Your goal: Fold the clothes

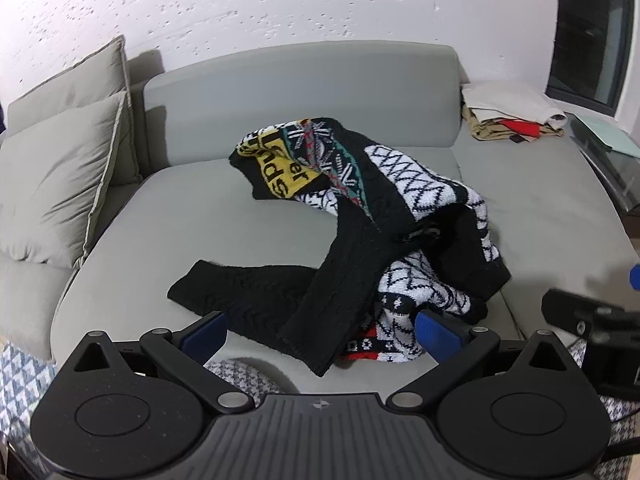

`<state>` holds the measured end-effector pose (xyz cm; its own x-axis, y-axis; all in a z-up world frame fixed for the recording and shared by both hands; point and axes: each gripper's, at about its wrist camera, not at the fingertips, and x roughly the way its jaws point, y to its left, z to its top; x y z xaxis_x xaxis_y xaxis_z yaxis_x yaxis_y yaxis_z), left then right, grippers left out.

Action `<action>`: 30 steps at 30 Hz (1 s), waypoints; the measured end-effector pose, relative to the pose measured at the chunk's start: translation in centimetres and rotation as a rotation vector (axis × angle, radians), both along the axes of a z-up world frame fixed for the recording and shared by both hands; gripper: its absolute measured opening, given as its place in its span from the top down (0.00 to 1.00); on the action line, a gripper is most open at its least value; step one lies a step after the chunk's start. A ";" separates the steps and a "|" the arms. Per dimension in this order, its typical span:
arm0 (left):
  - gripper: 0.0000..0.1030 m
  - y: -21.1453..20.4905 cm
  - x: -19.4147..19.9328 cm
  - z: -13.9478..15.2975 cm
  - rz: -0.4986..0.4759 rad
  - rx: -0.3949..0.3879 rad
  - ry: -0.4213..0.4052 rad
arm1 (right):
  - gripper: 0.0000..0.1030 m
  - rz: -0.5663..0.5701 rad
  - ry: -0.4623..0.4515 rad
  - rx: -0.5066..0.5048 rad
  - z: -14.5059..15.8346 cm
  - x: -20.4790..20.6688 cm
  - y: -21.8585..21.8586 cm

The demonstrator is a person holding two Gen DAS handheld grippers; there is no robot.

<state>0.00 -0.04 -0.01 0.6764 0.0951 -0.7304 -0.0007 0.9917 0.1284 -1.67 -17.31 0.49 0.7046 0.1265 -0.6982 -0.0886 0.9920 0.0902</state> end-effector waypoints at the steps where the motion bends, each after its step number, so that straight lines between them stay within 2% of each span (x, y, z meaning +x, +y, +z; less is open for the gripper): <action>1: 0.01 -0.1 0.0 0.0 -0.005 0.001 0.001 | 0.01 -0.001 -0.001 -0.004 0.0 0.0 0.0; 5: 0.01 -0.5 0.2 -0.2 -0.021 0.000 0.013 | 0.00 0.001 0.008 -0.020 -0.2 -0.2 0.3; 7: 0.01 0.0 0.6 -0.5 -0.016 -0.020 0.033 | 0.00 0.007 0.023 -0.018 -0.5 -0.1 0.5; 10: 0.01 0.7 -0.1 -0.4 0.006 -0.047 0.021 | 0.00 0.013 0.039 -0.017 -0.7 0.1 0.8; 30: 0.01 1.0 0.2 -0.8 0.018 -0.034 0.038 | 0.00 0.023 0.053 -0.023 -0.8 0.4 1.1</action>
